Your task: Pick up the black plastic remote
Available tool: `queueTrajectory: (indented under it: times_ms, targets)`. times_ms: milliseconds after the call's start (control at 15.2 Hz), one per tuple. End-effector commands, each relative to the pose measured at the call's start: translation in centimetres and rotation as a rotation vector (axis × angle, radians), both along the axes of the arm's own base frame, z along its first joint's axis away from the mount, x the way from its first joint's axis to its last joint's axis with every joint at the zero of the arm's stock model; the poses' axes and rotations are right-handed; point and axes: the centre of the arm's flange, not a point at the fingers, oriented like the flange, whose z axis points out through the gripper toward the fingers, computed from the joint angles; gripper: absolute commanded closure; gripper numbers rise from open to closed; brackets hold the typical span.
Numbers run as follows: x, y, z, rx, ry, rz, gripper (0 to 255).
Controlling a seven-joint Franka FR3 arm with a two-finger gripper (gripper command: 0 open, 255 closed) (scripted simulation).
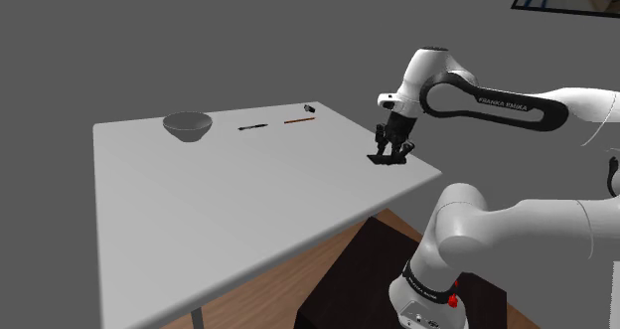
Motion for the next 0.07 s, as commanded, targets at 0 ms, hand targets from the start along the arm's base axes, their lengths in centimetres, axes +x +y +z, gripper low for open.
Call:
queueTrajectory:
  times_ms: [0]
  targets:
    - [0.02,-0.03,0.3,0.0,0.0,0.0,255]
